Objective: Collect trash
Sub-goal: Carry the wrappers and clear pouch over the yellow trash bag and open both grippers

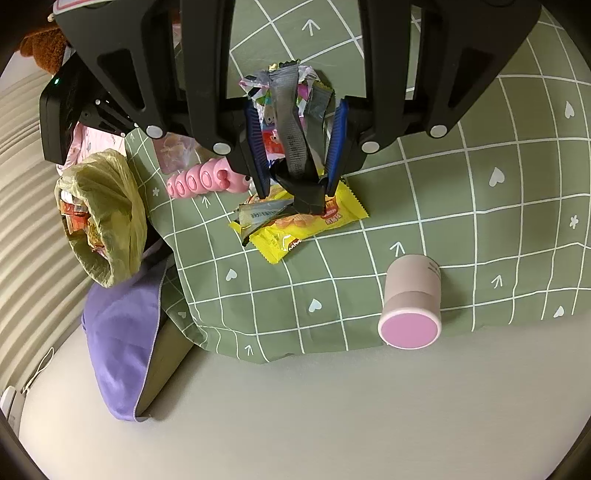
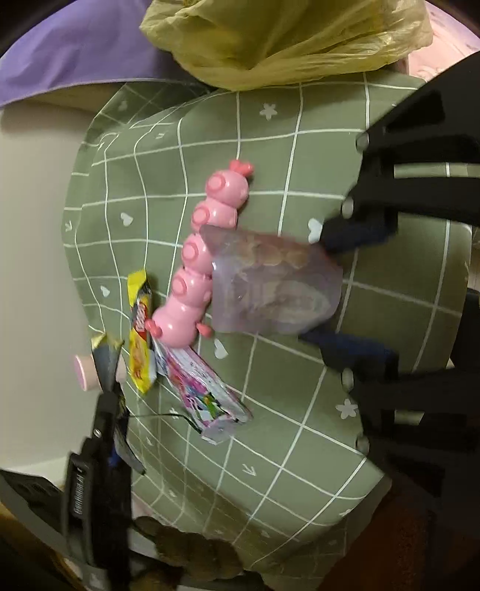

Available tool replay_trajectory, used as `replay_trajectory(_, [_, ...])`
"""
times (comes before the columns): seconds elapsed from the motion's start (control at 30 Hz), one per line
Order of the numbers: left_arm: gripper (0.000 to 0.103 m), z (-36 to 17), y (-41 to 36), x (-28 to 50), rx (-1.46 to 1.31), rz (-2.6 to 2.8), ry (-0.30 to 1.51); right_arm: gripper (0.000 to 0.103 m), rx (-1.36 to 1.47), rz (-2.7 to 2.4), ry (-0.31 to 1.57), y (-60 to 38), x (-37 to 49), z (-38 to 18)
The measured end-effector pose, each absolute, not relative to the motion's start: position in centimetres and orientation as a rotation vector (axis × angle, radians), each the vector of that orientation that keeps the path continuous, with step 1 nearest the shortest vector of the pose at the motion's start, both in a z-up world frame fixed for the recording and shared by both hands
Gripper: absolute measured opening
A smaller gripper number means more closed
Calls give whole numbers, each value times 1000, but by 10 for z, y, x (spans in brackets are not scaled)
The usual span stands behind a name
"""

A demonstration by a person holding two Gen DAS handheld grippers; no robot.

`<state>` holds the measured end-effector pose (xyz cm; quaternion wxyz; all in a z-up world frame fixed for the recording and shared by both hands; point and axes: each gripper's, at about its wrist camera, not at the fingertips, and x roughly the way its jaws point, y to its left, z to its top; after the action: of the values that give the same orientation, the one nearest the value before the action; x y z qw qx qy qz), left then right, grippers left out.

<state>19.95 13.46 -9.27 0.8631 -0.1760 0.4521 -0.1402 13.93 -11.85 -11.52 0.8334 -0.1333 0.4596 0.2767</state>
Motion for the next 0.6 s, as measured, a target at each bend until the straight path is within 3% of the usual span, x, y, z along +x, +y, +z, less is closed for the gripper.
replay_trajectory(0.33, [28,-78,129,199,-363,-314,914,30,-210,515,881,-144,146,-78])
replay_trajectory(0.6, [28,-23,96,207,-270,-410,794,30,-131,414,734,-170,154,-12])
